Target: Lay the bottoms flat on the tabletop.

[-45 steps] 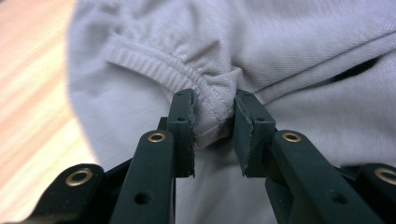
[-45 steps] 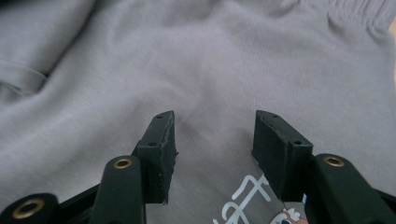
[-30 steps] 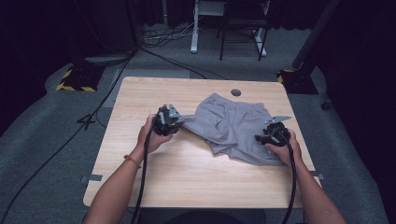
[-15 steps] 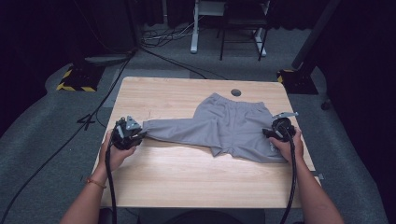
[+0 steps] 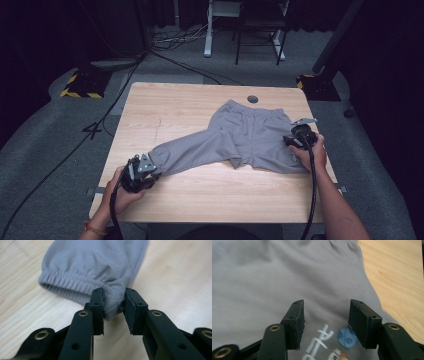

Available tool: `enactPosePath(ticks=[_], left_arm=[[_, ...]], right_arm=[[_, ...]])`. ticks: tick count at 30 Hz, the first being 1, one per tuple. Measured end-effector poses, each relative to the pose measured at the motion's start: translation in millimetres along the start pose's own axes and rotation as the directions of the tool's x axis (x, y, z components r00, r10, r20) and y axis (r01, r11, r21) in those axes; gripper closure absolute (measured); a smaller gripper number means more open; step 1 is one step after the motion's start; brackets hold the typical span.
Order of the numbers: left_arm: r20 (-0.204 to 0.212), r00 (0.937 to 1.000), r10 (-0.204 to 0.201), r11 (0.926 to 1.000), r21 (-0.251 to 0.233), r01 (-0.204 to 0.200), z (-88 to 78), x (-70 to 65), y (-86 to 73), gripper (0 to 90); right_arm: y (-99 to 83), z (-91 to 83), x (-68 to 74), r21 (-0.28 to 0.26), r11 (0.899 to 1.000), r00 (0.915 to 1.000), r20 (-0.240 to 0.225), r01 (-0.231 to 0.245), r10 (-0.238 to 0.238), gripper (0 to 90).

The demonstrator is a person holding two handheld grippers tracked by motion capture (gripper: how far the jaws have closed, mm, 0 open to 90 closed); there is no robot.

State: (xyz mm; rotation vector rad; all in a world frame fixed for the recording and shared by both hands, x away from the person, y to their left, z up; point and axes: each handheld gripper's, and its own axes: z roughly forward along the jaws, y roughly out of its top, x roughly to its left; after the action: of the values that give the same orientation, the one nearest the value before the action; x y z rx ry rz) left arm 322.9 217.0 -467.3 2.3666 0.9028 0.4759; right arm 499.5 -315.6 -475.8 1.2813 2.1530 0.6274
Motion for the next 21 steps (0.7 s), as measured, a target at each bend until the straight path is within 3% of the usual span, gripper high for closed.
enactPosePath(ticks=[2, 4, 5, 8, 10, 13, 16, 17, 19, 21], left_arm=[[0.011, 0.9999, 0.000, 0.9993, -0.036, 0.001, -5.3, -5.7, 2.7, 55.3], [0.005, 0.9998, -0.017, 0.9980, -0.060, 0.017, -7.6, -5.7, 7.8, 48.2], [0.000, 0.9996, -0.030, 0.9965, -0.078, 0.029, -7.4, -4.2, 10.9, 43.7], [0.016, 0.9984, -0.055, 0.9918, -0.115, 0.056, -4.1, 2.4, 20.9, 38.7], [0.028, 0.9979, -0.058, 0.9897, -0.129, 0.061, 1.4, 6.9, 28.0, 34.2], [-0.012, 0.9968, -0.079, 0.9903, -0.116, 0.077, 17.7, 18.6, 37.7, 25.0], [-0.010, 0.9907, -0.135, 0.9852, -0.107, 0.134, 36.3, 38.8, 46.0, 25.1], [0.006, 0.9887, -0.150, 0.9851, -0.084, 0.150, 42.9, 45.4, 49.2, 24.9], [-0.003, 0.9842, -0.177, 0.9828, -0.054, 0.177, 54.1, 54.2, 55.3, 25.5], [-0.002, 0.9835, -0.181, 0.9826, -0.045, 0.181, 63.0, 58.6, 59.0, 35.3]], right_arm=[[5.4, -4.3, 4.2, -0.042, 0.999, 0.9994, -0.034, 0.008, -0.009, 44.2], [10.8, -7.2, 7.0, -0.103, 0.994, 0.9887, -0.150, -0.026, 0.010, 43.4], [13.7, -7.9, 10.4, -0.124, 0.992, 0.9825, -0.186, -0.028, 0.004, 43.0], [23.9, -5.7, 26.7, -0.148, 0.988, 0.9666, -0.247, 0.033, -0.069, 41.5], [31.6, -2.5, 38.5, -0.152, 0.986, 0.9616, -0.254, 0.065, -0.102, 41.7], [43.8, 3.0, 54.5, -0.151, 0.985, 0.9431, -0.307, 0.085, -0.128, 39.8], [55.3, 9.9, 69.3, -0.145, 0.982, 0.9225, -0.350, 0.118, -0.162, 37.5], [58.3, 12.5, 74.9, -0.144, 0.981, 0.9237, -0.340, 0.133, -0.176, 37.6], [63.6, 19.8, 84.8, -0.135, 0.977, 0.9139, -0.353, 0.163, -0.201, 36.5], [68.2, 27.6, 93.6, -0.130, 0.975, 0.9083, -0.357, 0.182, -0.217, 36.2]])
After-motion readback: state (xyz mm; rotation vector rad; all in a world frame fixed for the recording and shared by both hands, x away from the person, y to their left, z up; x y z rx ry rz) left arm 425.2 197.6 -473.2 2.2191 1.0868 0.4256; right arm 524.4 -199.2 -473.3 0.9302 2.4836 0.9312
